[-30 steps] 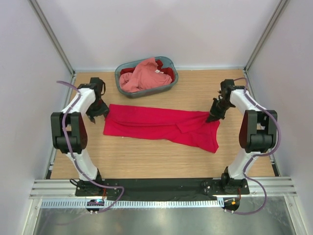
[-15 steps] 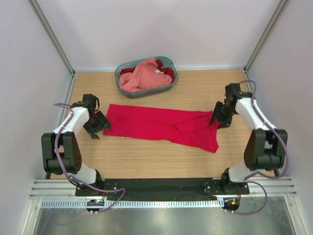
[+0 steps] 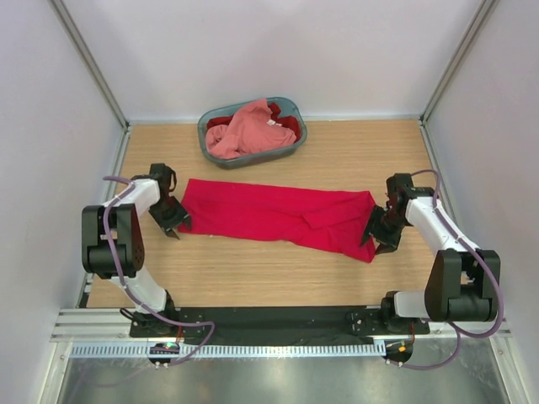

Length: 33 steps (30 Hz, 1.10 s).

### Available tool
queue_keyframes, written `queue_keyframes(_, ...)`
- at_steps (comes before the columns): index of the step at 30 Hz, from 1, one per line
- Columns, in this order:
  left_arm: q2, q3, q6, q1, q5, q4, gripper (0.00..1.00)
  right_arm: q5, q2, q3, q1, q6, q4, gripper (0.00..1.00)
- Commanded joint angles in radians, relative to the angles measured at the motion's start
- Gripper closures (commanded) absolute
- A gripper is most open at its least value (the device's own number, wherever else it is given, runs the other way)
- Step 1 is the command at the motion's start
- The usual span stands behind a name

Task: Fold and stack the t-shirts
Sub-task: Fold the tshirt

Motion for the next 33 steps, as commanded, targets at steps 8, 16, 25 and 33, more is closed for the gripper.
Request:
queue_keyframes(8,0.062,0.074,0.04,-0.002,-0.045,0.035,0.83,-0.014,0.107,-0.018,-0.004,0.029,0.096,0.48)
queue_keyframes(16,0.067,0.082,0.077,-0.002,-0.074,0.032,1.0,0.006,0.181,-0.033,-0.003,0.053,0.133,0.6)
queue_keyframes(25,0.036,0.064,0.094,-0.001,-0.18,-0.008,1.0,0.21,0.159,-0.026,-0.003,0.129,0.046,0.99)
queue_keyframes(33,0.002,0.038,0.085,-0.001,-0.178,-0.026,0.9,0.233,0.116,-0.027,-0.004,0.142,-0.014,0.99)
